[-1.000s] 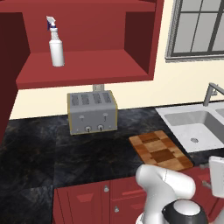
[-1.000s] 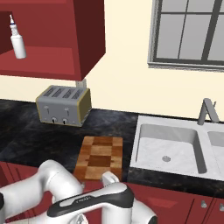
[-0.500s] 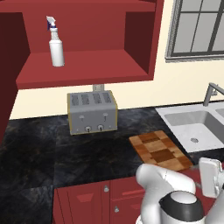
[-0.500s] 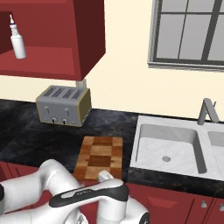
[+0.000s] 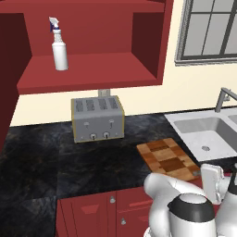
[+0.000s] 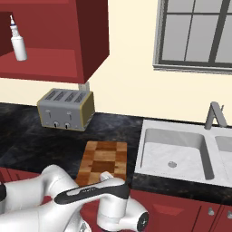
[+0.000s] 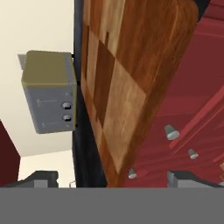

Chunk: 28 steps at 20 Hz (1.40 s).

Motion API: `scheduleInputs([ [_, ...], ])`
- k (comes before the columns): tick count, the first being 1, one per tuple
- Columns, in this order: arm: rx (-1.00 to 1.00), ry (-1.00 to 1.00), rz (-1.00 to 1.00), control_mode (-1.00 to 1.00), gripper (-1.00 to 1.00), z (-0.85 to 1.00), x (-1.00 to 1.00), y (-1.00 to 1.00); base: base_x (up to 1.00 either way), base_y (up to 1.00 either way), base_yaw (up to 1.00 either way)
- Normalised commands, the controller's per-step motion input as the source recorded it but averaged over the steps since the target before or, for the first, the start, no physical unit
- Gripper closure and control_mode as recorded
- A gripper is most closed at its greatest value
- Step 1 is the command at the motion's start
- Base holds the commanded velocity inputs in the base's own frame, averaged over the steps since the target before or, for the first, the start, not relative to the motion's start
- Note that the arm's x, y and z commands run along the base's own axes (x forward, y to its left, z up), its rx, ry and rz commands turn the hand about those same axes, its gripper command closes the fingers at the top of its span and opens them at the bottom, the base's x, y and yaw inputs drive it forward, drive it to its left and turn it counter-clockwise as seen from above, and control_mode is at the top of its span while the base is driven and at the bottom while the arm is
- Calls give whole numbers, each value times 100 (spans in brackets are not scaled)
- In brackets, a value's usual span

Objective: Move the cutting board and knife to the sink. Then move spray from the cabinet to the counter.

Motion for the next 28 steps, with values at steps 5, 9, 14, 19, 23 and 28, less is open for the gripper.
scheduleInputs([
  [5,0,-10,0,-100,-100,-22,35,7,0,0,0],
  [9,0,-11,0,-100,-100,-31,28,8,0,0,0],
  [14,0,-10,0,-100,-100,-28,23,5,0,0,0],
  [19,0,-7,0,-100,-100,-20,23,0,0,0,0],
  [23,0,-6,0,-100,-100,-14,21,0,0,0,0],
  [28,0,-1,0,-100,100,-4,14,0,0,0,0],
])
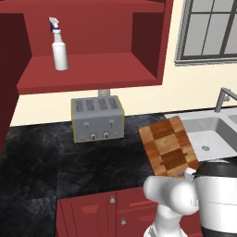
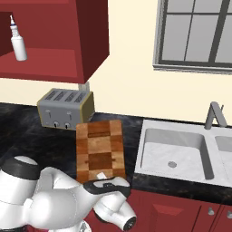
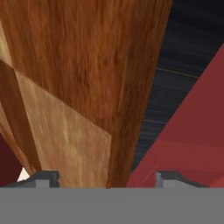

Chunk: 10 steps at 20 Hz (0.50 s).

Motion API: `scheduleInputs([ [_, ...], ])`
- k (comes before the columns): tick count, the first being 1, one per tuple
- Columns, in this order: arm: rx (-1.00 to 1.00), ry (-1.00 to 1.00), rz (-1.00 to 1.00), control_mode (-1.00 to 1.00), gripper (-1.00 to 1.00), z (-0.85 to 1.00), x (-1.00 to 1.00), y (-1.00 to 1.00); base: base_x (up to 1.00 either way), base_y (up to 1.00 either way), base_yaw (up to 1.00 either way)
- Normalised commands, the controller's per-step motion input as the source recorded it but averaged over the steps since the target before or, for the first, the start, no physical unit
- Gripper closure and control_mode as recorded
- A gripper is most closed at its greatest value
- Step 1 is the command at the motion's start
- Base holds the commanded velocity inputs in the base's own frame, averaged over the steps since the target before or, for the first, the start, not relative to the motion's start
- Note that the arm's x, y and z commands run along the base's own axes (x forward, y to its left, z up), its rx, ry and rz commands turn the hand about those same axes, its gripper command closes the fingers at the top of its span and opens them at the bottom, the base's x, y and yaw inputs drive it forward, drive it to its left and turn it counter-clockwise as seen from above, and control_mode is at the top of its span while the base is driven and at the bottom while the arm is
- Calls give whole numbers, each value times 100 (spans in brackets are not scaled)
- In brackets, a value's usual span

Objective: Move the cutting board and knife to the sink. Then move spray from the cabinet to the counter.

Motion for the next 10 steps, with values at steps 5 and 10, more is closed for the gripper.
scheduleInputs([
  [5,0,0,0,-100,100,0,4,0,0,0,0],
  [10,0,0,-1,-100,100,0,0,0,0,0,0],
])
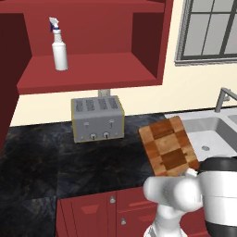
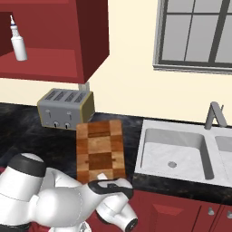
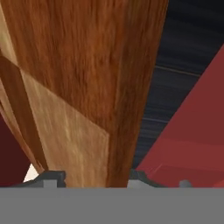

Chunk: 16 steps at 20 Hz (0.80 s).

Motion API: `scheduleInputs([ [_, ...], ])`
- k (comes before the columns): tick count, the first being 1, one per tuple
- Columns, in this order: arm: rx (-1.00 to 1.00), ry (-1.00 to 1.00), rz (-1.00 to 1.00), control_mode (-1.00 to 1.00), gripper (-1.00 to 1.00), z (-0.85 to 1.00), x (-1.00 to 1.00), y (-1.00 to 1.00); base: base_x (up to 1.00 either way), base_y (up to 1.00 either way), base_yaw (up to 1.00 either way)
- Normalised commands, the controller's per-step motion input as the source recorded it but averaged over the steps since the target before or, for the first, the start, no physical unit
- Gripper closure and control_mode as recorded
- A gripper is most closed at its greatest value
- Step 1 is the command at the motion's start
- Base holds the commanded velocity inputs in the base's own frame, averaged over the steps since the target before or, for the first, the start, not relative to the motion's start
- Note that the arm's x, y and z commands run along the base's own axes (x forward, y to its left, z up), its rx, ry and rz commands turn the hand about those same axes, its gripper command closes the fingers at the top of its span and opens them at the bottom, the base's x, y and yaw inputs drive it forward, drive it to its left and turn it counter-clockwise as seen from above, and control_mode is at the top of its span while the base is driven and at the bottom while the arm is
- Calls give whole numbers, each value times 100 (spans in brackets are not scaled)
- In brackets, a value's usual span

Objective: Move the cutting board and knife to the sink. Then move spray from the cabinet to the counter.

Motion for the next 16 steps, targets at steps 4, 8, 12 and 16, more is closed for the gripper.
scheduleInputs([
  [4,0,-4,-5,-100,100,12,-10,-2,0,0,0],
  [8,0,-9,-5,-100,100,38,-21,-2,0,0,0],
  [12,0,-10,-6,-100,100,55,-26,-7,0,0,0],
  [16,0,-9,-7,-100,100,54,-20,-7,0,0,0],
])
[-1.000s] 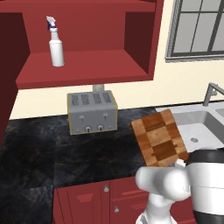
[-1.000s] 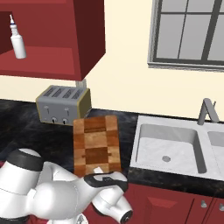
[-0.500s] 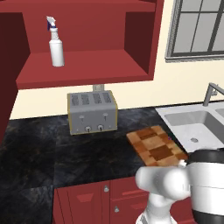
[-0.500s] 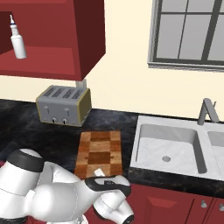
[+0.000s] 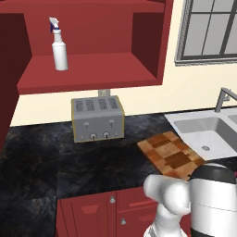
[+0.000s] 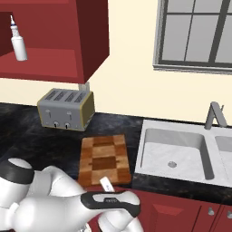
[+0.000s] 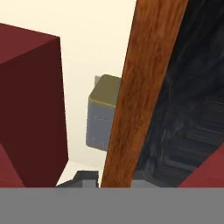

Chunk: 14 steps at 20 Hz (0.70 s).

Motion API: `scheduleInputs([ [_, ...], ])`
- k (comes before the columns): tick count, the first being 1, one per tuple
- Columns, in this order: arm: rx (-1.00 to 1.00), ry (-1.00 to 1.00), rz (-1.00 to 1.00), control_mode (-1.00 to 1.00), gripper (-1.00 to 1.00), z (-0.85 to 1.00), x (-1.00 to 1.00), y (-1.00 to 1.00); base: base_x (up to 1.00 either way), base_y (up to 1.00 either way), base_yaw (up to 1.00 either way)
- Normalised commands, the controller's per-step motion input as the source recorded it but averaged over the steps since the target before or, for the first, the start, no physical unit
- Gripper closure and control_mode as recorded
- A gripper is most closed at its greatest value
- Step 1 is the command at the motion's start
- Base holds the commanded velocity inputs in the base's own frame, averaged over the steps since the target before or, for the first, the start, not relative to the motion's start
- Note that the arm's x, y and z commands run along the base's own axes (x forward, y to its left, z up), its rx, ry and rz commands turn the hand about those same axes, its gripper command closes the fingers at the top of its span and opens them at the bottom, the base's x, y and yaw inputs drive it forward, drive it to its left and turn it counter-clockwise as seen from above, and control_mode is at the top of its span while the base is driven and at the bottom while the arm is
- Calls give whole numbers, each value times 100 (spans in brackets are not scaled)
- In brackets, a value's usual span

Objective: Move the cutting board and knife to the sink. Then move spray from the cabinet to the counter.

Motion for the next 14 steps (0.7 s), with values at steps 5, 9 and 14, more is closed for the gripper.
scheduleInputs([
  [5,0,-5,-9,-100,100,53,-16,-5,0,0,0],
  [9,0,0,-14,-100,100,64,-8,-14,0,0,0],
  [14,0,7,-20,-100,100,63,0,-21,0,0,0],
])
